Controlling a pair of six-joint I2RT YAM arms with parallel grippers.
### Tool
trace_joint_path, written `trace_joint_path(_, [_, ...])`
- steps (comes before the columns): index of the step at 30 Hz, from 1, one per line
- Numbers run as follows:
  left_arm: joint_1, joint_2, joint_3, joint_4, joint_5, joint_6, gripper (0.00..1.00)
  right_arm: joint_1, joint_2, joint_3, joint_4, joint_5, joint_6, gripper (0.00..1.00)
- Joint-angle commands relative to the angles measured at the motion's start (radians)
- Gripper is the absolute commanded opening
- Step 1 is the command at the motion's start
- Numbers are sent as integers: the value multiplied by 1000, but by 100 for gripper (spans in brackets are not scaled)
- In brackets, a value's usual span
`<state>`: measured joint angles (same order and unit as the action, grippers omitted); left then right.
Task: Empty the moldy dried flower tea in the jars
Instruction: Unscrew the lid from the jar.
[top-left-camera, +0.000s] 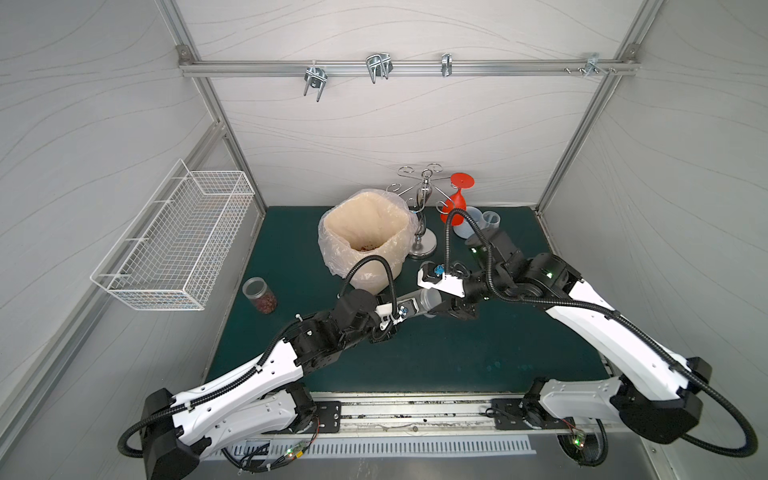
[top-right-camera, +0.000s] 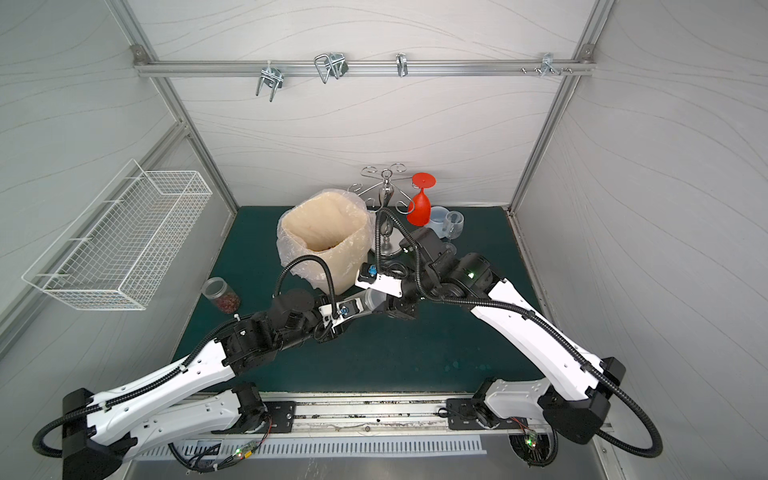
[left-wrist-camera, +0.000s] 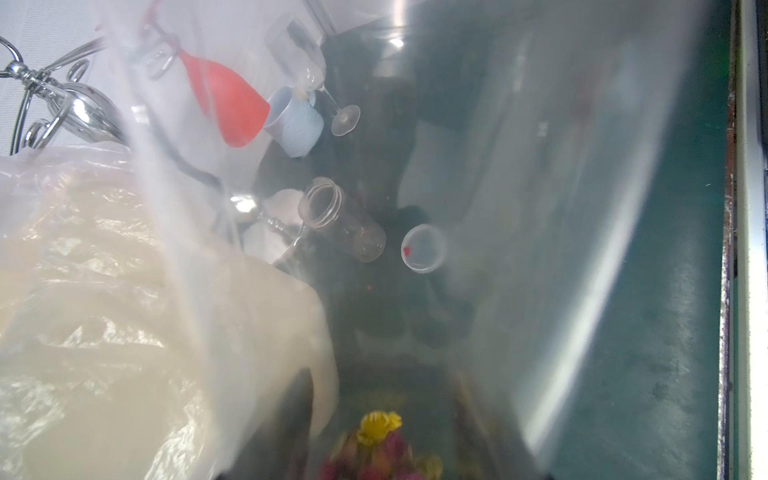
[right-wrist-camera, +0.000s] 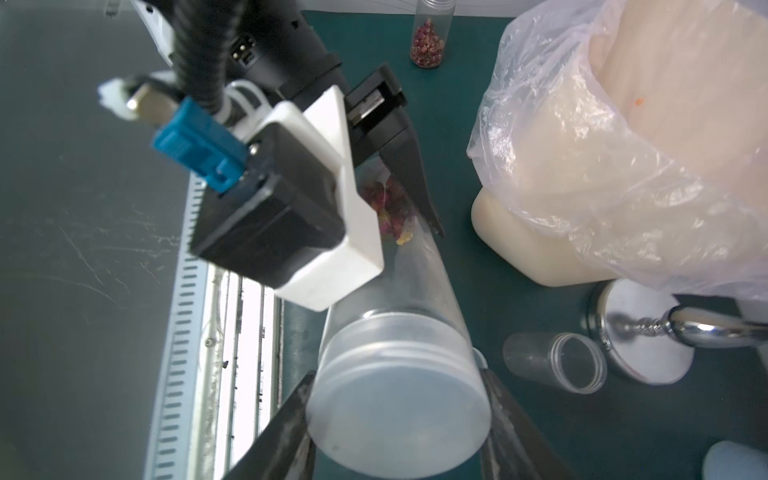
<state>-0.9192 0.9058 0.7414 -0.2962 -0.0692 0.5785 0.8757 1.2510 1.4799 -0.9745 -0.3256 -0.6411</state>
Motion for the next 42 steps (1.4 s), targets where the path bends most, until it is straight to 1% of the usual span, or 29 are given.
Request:
trace_joint_path(1, [-7,-4,24,49,42,9,0,20,2,15,21,-34,-169,25])
trace_joint_path(3, [-7,-4,24,49,36,9,0,21,1,7,34,-39,-155,31])
trace_joint_path(4, [-7,-4,24,50,34,7,0,22,-1,4,42,-37,-144,36])
trace_joint_path(6, [-7,-6,24,53,31,7,0,22,-4,4,54,-32,-101,58])
trace_joint_path(8, [-7,-10,21,55,27,7,0,22,0,30,42,-23,-37,78])
trace_joint_path(9, [-7,-11,21,56,23,7,0,22,2,51,27,-25,0,86])
trace_joint_path(10, [-9,-13,20,57,17,7,0,20,2,72,9,-21,46,91])
trace_joint_path(13, [-7,-14,19,58,-25,7,0,20,-29,92,4,-21,197,98])
trace_joint_path(16, [-7,-16,19,70,-54,7,0,16,-78,71,44,-25,406,99])
trace_joint_path(18, [-8,-18,16,78,-70,8,0,-6,-93,74,47,-33,600,99])
trace_joint_path(20, [-7,-18,12,90,-90,8,0,-52,-80,94,14,-64,791,99])
trace_joint_path(22, [-8,-15,12,98,-105,10,0,-68,-62,113,-34,-69,895,99])
trace_joint_path(24, [-7,-10,15,97,-107,9,0,-67,-47,126,-69,-47,929,99])
trace_joint_path(27, [-7,-5,16,94,-104,7,0,-67,-41,112,-73,-16,950,99])
trace_joint_path(33, [-10,-10,16,87,-106,7,0,-43,3,96,-71,2,945,94])
trace_joint_path(37, [-10,-9,17,86,-106,7,0,-30,30,101,-70,22,941,87])
trace_joint_path(39, [-9,-8,18,84,-104,7,0,-26,39,101,-65,33,940,80])
trace_joint_path(42, [-9,-7,18,83,-103,7,0,-20,51,104,-57,37,939,73])
